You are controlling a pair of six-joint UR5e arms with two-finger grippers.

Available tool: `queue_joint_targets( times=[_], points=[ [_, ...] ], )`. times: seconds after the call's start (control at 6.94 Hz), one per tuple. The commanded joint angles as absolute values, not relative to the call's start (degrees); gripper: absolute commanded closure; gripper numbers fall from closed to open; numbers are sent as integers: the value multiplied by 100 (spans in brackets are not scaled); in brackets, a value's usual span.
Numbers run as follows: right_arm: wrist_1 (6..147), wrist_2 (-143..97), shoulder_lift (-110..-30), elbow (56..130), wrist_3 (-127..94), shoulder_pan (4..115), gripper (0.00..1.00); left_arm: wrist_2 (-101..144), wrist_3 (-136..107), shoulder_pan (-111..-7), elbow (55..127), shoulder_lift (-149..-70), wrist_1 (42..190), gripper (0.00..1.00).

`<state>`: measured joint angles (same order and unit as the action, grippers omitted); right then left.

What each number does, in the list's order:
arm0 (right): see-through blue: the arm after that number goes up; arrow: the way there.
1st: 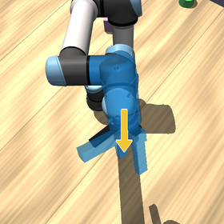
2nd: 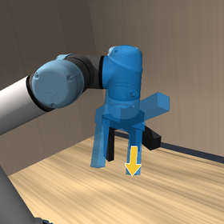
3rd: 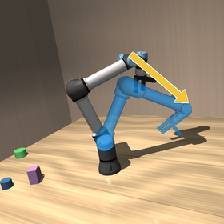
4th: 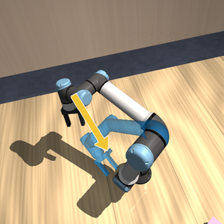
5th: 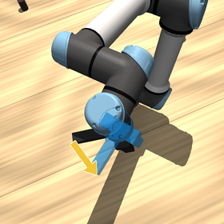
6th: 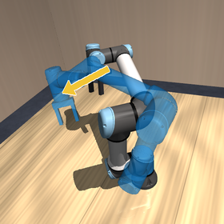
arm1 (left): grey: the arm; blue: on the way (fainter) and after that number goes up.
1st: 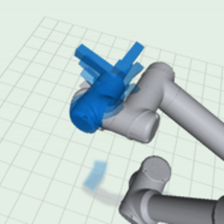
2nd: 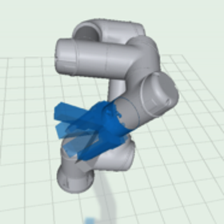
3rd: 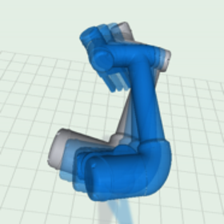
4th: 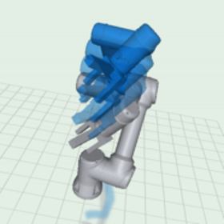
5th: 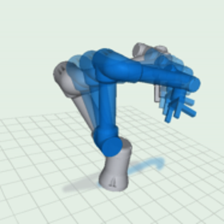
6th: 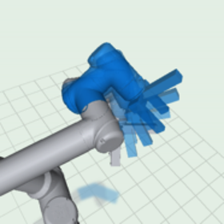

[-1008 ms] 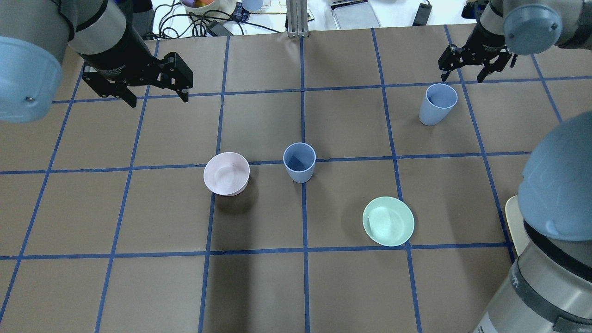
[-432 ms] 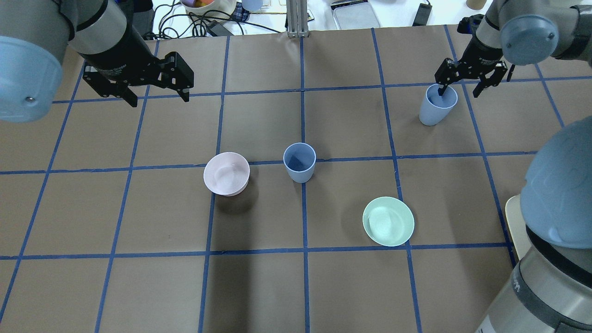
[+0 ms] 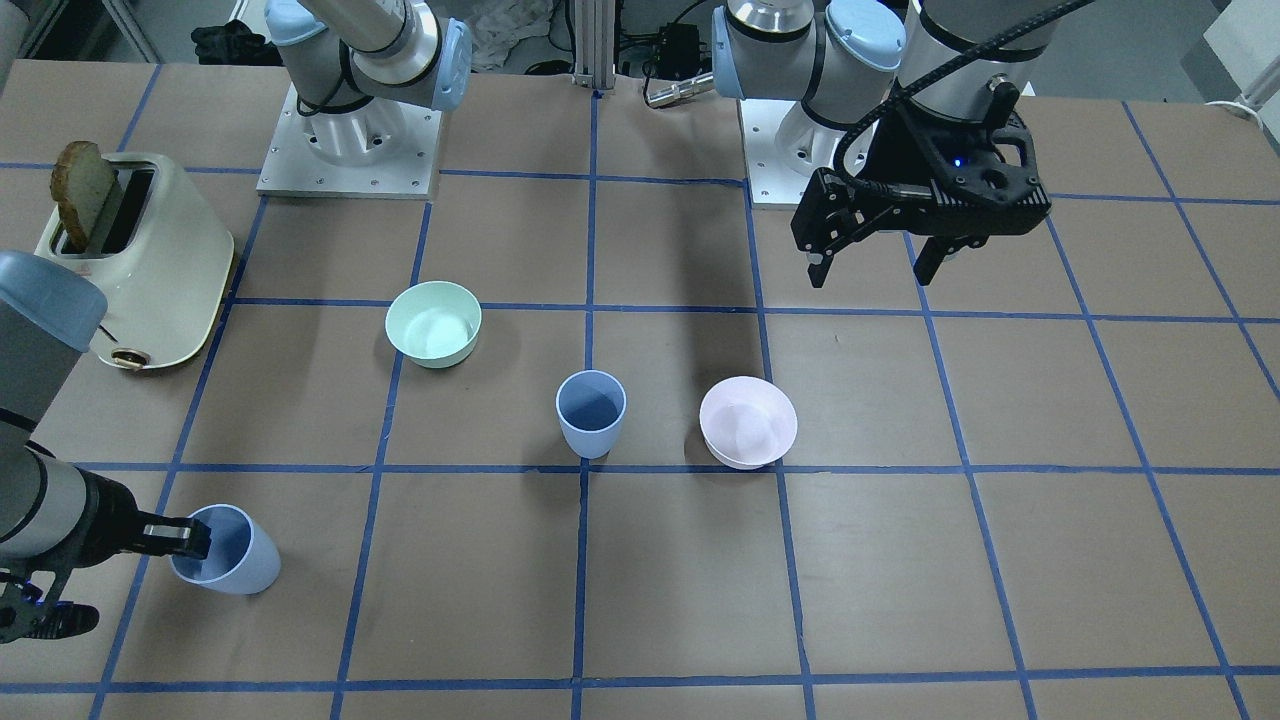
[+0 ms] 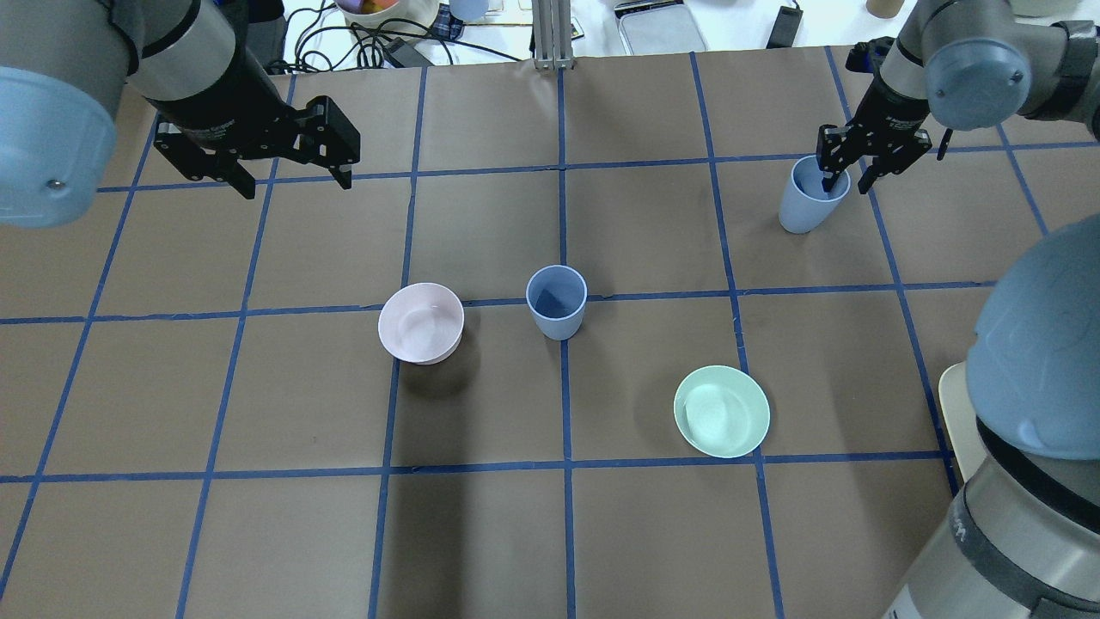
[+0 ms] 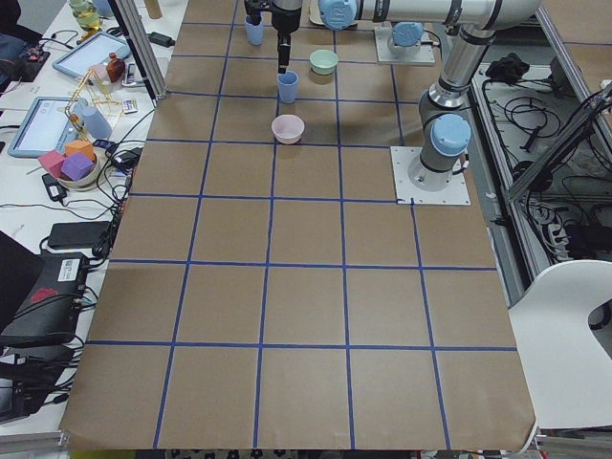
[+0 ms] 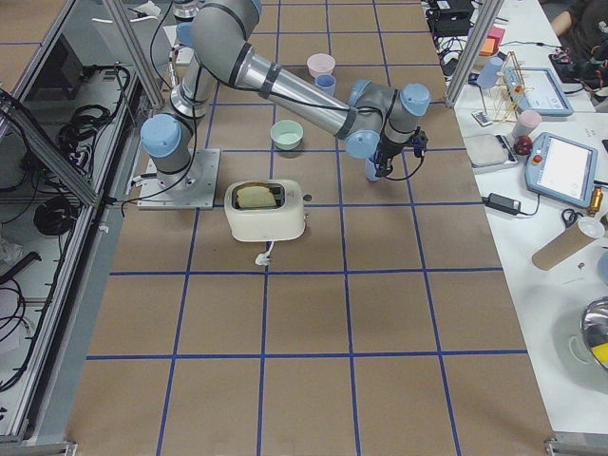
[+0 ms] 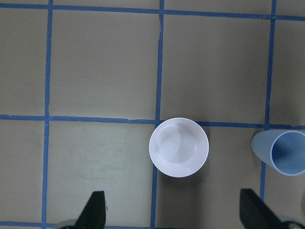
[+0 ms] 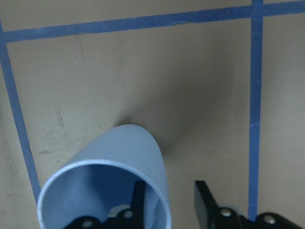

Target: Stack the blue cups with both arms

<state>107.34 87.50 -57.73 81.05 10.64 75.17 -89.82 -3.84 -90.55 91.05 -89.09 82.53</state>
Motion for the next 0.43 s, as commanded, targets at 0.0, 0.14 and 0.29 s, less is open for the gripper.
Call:
queue_joint_targets(
  times=[0.0,0.14,0.29],
  points=[
    [10688,8754,-5914,8086,1046,7541,100,-8982,-387,-9062,9105,-8903,8253,0],
    [10583,8745,-6185,8095,1002,7593,100,-8982,-387,-9062,9105,-8921,8253,0],
    [10182,8597,-6466,8095,871,7733,100,-8982,-387,-9062,9105,-8895,8253,0]
  ],
)
